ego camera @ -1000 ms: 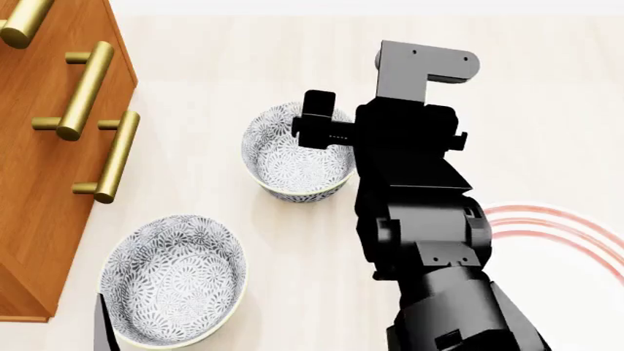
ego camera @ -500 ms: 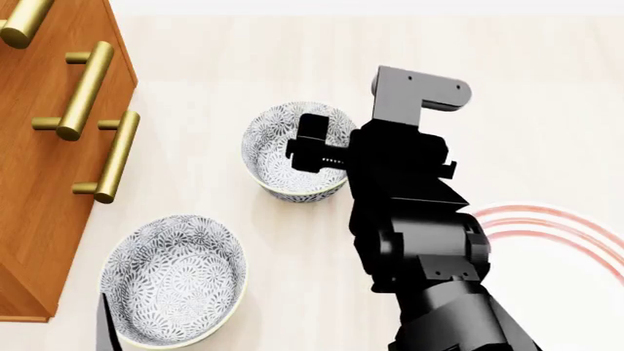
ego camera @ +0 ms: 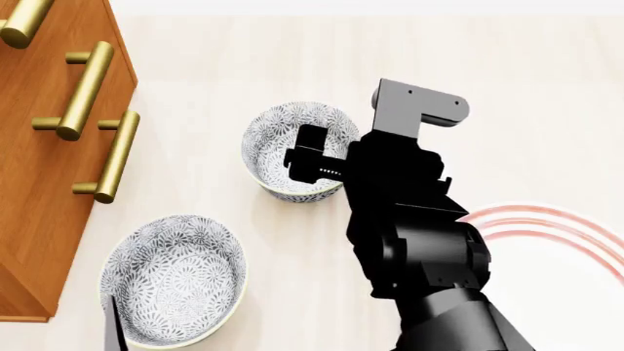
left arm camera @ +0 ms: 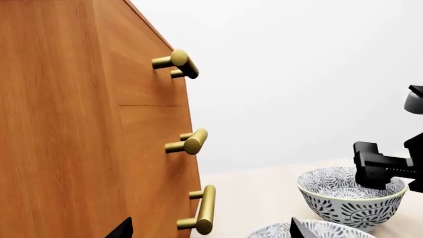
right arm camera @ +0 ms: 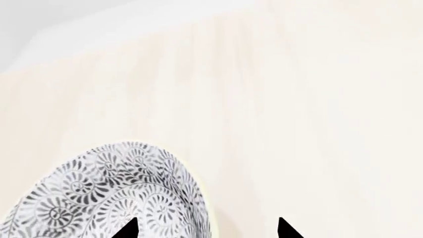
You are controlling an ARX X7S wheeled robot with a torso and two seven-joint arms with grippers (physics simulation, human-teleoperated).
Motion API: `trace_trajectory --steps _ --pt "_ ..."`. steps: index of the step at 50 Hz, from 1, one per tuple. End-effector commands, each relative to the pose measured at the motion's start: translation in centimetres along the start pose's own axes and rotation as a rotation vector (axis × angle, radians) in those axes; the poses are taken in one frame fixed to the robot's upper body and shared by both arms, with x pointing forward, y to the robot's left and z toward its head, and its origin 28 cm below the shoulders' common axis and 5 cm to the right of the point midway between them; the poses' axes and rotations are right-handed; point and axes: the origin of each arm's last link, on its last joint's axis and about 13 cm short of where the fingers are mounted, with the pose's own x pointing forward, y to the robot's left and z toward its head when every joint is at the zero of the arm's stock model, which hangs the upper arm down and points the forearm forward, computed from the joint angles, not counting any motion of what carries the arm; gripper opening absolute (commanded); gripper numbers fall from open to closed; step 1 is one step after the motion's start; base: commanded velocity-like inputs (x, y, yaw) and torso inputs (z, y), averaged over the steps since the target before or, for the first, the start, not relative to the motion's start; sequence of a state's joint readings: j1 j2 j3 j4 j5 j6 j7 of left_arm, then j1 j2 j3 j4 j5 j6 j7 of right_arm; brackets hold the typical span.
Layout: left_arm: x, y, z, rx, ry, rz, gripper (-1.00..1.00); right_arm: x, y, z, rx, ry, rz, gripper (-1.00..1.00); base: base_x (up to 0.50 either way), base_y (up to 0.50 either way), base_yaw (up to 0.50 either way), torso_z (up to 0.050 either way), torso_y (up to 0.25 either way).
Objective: Pick up the bowl and put it in the front on the plate.
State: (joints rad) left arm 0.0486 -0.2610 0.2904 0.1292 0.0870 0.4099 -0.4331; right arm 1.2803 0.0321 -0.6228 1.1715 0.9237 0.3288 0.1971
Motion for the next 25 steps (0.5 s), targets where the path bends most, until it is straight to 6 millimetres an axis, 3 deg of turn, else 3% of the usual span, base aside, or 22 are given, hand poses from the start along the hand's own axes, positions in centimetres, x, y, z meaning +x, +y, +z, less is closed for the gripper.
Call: trace_trajectory --steps 1,18,19,25 --pt "0.06 -0.06 -0.07 0.004 0.006 -0.009 1.00 0.02 0.26 -0.60 0.005 0.013 0.017 1.00 0.00 0.00 0.00 0.000 0.000" --pt "0.00 -0.10 -0.13 0.004 0.014 -0.016 1.00 -0.09 0.12 -1.40 -0.002 0.021 0.022 1.00 0.00 0.00 0.00 0.000 0.000" --pt "0.00 -0.09 -0.13 0.005 0.014 -0.016 1.00 -0.09 0.13 -1.37 0.002 0.011 0.022 -1.00 0.00 0.00 0.00 0.000 0.000" --pt "-0.01 -0.09 -0.12 0.005 0.014 -0.017 1.00 -0.34 0.23 -1.18 0.001 0.002 0.034 -1.00 0.00 0.00 0.00 0.000 0.000"
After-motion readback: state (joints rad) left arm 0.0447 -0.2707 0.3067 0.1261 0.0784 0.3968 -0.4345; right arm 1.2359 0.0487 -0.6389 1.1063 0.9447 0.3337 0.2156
